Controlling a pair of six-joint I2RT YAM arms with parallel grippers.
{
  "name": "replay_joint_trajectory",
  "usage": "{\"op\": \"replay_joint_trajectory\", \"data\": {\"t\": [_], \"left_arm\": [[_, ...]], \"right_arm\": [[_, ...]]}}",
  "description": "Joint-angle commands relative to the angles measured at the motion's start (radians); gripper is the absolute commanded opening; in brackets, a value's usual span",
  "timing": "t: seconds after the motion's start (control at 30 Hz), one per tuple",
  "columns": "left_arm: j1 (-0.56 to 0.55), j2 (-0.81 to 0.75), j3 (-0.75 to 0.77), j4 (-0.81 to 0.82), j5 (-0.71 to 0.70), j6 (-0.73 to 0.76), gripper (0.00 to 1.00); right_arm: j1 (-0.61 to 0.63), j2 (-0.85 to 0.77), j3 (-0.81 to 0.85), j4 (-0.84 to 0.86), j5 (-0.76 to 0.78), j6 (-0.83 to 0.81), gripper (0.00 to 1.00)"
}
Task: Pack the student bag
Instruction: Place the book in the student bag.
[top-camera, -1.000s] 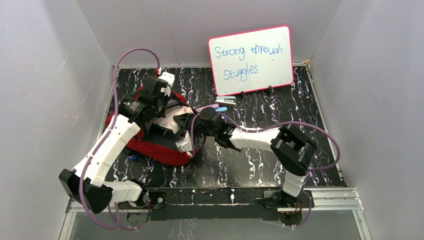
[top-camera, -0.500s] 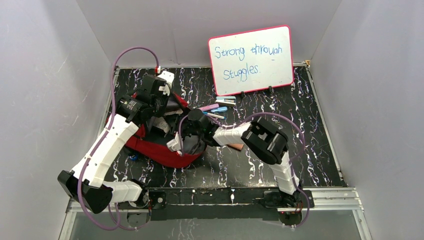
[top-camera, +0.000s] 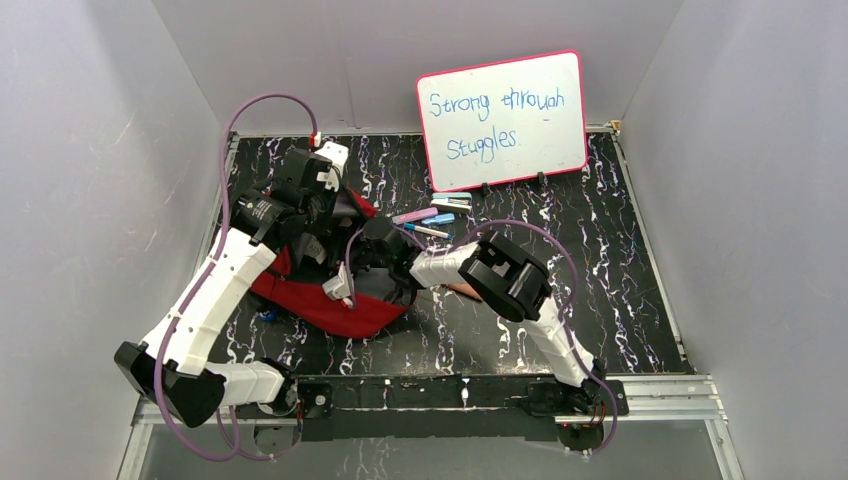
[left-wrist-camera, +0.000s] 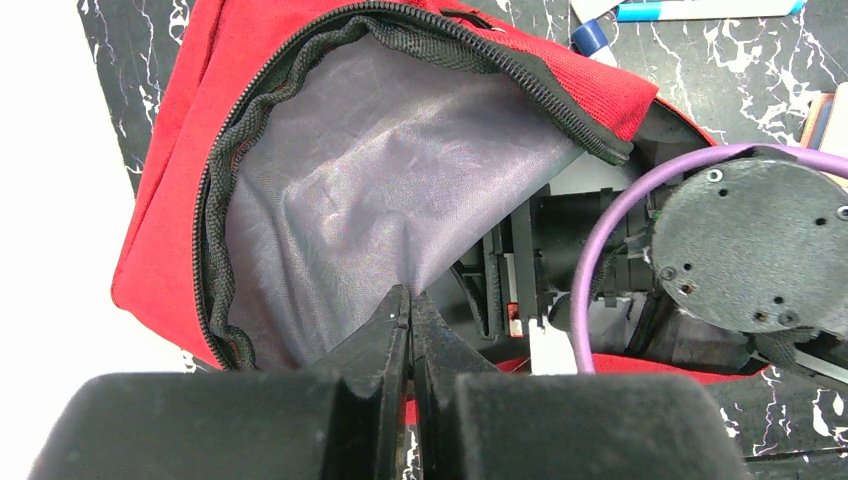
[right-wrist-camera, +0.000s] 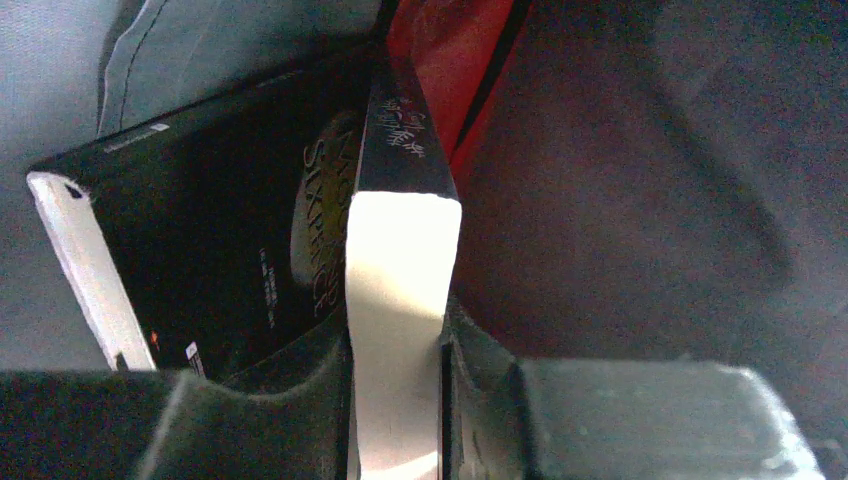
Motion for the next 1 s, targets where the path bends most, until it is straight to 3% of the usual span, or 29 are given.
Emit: {"op": "replay_joint_trajectory", "data": {"t": [0.0,0.3,0.43,0.63,0.77,0.97], "left_arm": [[-0.002,-0.039,0.013,0.023,0.019,-0.008,0.00],[-0.002,-0.040,-0.065,0.063,0.020,-0.006,0.00],[-0.002,-0.038,-0.098,0.078,0.023,-0.011,0.00],[0.000,-0.043,-0.122,0.086,0.022,-0.016,0.00],[0.001,-0.039,-0.127,0.092,0.021,-0.018,0.00],[0.001,-0.034,-0.130,0.100,0.030,-0.021,0.00]], "right_arm": [[-0.002,0.016,0.087,0.132,-0.019,-0.008,0.00],[-0.019,0.046,0.111,0.049,-0.036,0.050,0.25],[-0.025,0.061,0.137,-0.031,-0.049,0.073,0.30],[-0.031,0.057,0.115,0.022,-0.048,0.158,0.51],[-0.031,0.021,0.079,0.055,-0.050,0.229,0.72],[-0.031,-0.043,-0.002,0.053,-0.033,0.250,0.89]]}}
